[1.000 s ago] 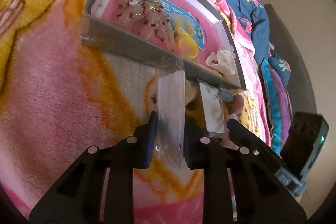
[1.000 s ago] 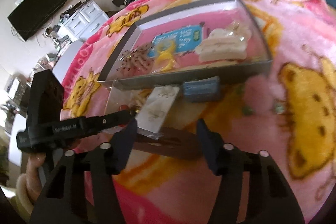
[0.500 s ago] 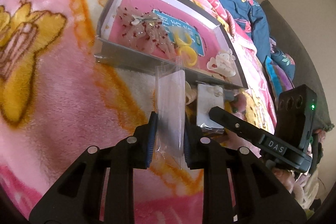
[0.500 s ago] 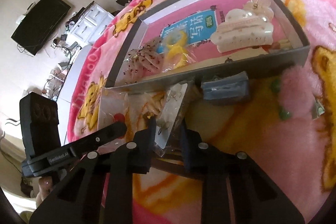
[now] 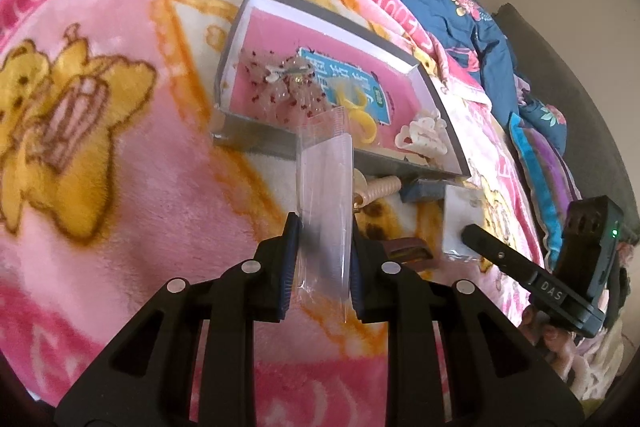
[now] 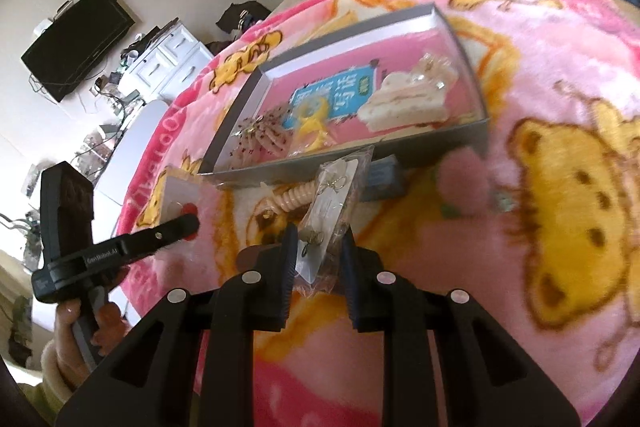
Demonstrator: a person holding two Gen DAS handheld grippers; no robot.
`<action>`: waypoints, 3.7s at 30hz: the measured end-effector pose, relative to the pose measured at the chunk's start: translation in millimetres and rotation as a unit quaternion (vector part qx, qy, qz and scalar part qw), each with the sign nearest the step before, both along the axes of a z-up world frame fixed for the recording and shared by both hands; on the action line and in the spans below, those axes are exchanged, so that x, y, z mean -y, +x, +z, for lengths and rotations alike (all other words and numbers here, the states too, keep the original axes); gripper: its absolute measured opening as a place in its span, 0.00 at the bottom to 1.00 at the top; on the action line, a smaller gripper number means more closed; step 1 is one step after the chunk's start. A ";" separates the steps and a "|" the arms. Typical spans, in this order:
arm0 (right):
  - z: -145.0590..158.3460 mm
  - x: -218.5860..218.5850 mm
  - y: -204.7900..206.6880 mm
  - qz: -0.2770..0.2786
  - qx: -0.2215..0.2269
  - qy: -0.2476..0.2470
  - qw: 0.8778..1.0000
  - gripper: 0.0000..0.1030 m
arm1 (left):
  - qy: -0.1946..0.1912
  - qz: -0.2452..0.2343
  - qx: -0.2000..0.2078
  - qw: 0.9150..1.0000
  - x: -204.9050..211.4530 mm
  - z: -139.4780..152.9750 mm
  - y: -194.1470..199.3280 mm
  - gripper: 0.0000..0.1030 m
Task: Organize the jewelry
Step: 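Lift the plastic bag over the box with left tool while right tool carries card, then lower the clear bag into the box with left tool while right tool releases the white card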
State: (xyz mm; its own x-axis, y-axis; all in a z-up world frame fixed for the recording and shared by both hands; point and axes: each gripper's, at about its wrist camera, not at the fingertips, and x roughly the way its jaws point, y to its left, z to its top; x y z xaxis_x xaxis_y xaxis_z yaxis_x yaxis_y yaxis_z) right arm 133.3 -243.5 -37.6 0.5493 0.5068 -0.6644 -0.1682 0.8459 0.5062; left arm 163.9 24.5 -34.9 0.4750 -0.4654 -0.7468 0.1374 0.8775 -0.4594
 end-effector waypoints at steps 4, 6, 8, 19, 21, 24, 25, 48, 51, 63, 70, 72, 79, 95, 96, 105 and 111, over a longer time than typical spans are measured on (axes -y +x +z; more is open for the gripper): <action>10.7 9.5 -5.9 -0.012 0.015 -0.013 1.000 0.20 | 0.009 0.000 0.012 1.000 1.2 9.7 -1.2 0.14; 16.7 14.3 -8.4 -0.017 0.023 -0.017 0.999 0.20 | 0.015 0.000 0.019 1.000 3.0 15.1 -1.9 0.14; 21.8 19.0 -10.5 -0.021 0.029 -0.019 0.999 0.20 | 0.017 -0.002 0.024 1.000 5.1 20.4 -1.6 0.14; 46.5 32.2 -10.8 -0.033 0.055 -0.024 0.998 0.20 | 0.026 -0.006 0.045 0.999 15.1 41.1 1.7 0.14; 50.1 33.8 -8.9 -0.034 0.058 -0.025 0.997 0.20 | 0.029 -0.008 0.050 0.998 19.2 45.7 3.7 0.14; 54.5 35.7 -5.6 -0.035 0.063 -0.028 0.997 0.20 | 0.032 -0.013 0.056 0.998 25.3 50.8 6.1 0.14; 56.1 36.4 -4.6 -0.035 0.065 -0.028 0.997 0.20 | 0.033 -0.015 0.058 0.998 27.4 52.6 7.2 0.14; 76.4 33.6 40.7 -0.039 0.097 -0.048 0.993 0.20 | 0.070 -0.026 0.084 0.994 49.5 64.1 39.3 0.15; 75.3 30.1 48.3 -0.038 0.096 -0.048 0.994 0.20 | 0.073 -0.024 0.084 0.993 48.2 62.6 44.6 0.15; 74.3 17.3 78.4 -0.037 0.092 -0.058 0.993 0.20 | 0.078 -0.024 0.086 0.993 50.5 56.2 63.6 0.15; 70.6 14.1 95.5 -0.036 0.085 -0.067 0.994 0.20 | 0.074 -0.022 0.076 0.994 52.7 45.0 74.6 0.15; 66.7 13.0 101.3 -0.035 0.078 -0.069 0.994 0.20 | 0.078 -0.021 0.074 0.994 53.2 41.5 78.0 0.15; 51.0 10.1 117.6 -0.035 0.059 -0.077 0.995 0.20 | 0.086 -0.021 0.063 0.994 56.7 33.3 90.6 0.15; 24.1 -6.4 142.0 -0.029 0.037 -0.099 0.994 0.20 | 0.098 -0.022 0.051 0.994 55.1 13.2 102.9 0.15; 22.8 -6.7 142.3 -0.029 0.035 -0.099 0.994 0.20 | 0.098 -0.021 0.051 0.994 54.7 13.1 102.9 0.15; 13.0 -4.5 140.3 -0.033 0.022 -0.094 0.995 0.24 | 0.102 -0.018 0.058 0.993 50.0 15.1 91.9 0.15; 15.6 -1.1 132.2 -0.037 0.026 -0.092 0.995 0.38 | 0.103 -0.015 0.064 0.993 47.2 22.1 84.9 0.15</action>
State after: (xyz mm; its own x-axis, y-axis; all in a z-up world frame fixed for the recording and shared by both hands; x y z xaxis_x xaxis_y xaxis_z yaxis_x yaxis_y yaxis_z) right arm 265.5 -242.4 -22.1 0.6177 0.3360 -0.7110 -0.1234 0.9344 0.3342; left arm 248.9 -22.7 -12.8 0.5609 -0.3244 -0.7617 0.2098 0.9457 -0.2483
